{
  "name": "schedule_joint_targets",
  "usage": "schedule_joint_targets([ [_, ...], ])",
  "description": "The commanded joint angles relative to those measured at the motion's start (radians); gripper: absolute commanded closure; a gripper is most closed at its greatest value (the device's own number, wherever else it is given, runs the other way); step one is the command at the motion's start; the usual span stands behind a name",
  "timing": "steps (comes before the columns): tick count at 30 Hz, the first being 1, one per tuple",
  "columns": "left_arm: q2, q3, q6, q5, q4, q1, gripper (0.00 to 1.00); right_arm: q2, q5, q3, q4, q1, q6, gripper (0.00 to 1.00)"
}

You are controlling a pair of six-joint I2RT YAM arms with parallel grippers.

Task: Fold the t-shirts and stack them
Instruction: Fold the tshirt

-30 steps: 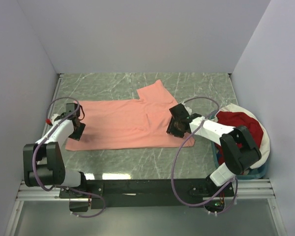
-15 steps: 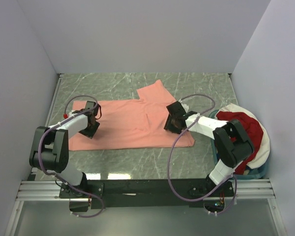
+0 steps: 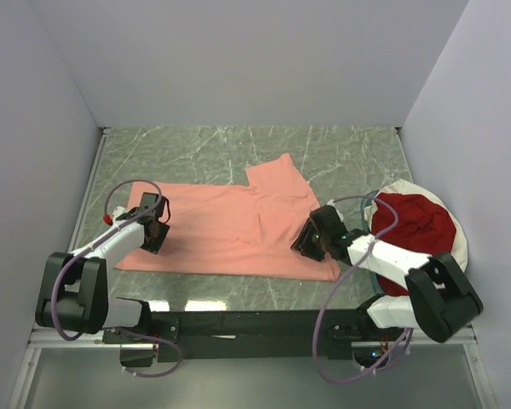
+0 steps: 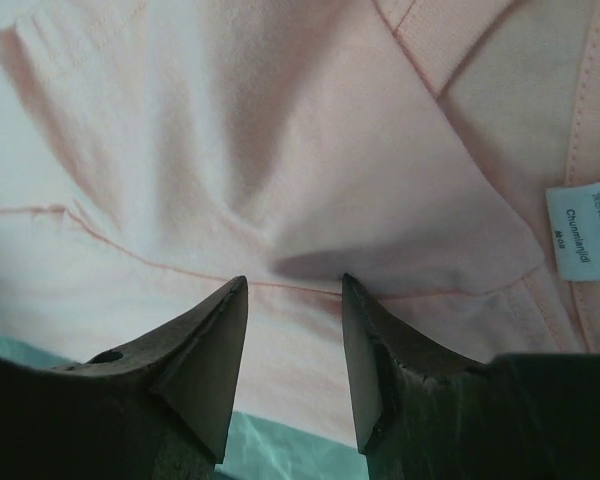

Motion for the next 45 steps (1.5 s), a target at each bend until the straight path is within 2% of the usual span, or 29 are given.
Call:
schedule_joint_targets([
  [1,-0.019,-0.073,0.025,0.05,-0.121,0.001,0.5,-0.118,-0.039,-0.128,-0.168,0.021,0.059,0.49],
  [5,-0.076,-0.076,0.042,0.067,-0.138,0.002,0.5,-0.268,-0.033,-0.148,-0.21,0.04,0.078,0.49],
  [7,-0.085,0.003,0.062,0.052,-0.168,0.004,0.48,-0.297,0.005,-0.041,-0.269,0.038,0.041,0.49],
  [9,-0.062,0.089,0.07,0.015,-0.201,0.007,0.42,-0.288,0.045,0.063,-0.289,0.035,-0.035,0.49],
  [10,-0.044,0.194,0.088,0.004,-0.214,0.025,0.39,-0.254,0.061,0.181,-0.289,0.029,-0.062,0.49],
  [12,0.034,0.355,0.116,-0.021,-0.245,0.056,0.35,-0.205,0.088,0.295,-0.248,-0.001,-0.153,0.49],
  [14,0.111,0.457,0.149,-0.004,-0.254,0.128,0.27,-0.099,0.061,0.441,-0.201,-0.049,-0.206,0.49],
  [15,0.198,0.559,0.159,-0.005,-0.271,0.145,0.27,-0.055,0.024,0.488,-0.167,-0.101,-0.24,0.49],
  [18,0.374,0.738,0.169,-0.033,-0.329,0.208,0.3,0.15,-0.045,0.698,-0.179,-0.163,-0.301,0.5],
  [19,0.416,0.778,0.168,-0.065,-0.345,0.221,0.32,0.245,-0.056,0.794,-0.184,-0.178,-0.318,0.51],
  [22,0.557,0.902,0.169,-0.114,-0.389,0.238,0.34,0.384,-0.105,0.916,-0.174,-0.209,-0.353,0.52],
  [27,0.749,1.065,0.203,-0.14,-0.422,0.264,0.37,0.514,-0.114,0.992,-0.167,-0.218,-0.401,0.53],
  [30,0.801,1.112,0.206,-0.134,-0.419,0.266,0.39,0.553,-0.125,0.995,-0.161,-0.223,-0.406,0.53],
  [41,0.811,1.166,0.188,-0.133,-0.432,0.26,0.42,0.579,-0.153,0.996,-0.153,-0.223,-0.407,0.55],
  [45,0.861,1.24,0.17,-0.142,-0.481,0.251,0.42,0.587,-0.166,1.005,-0.158,-0.224,-0.404,0.56],
])
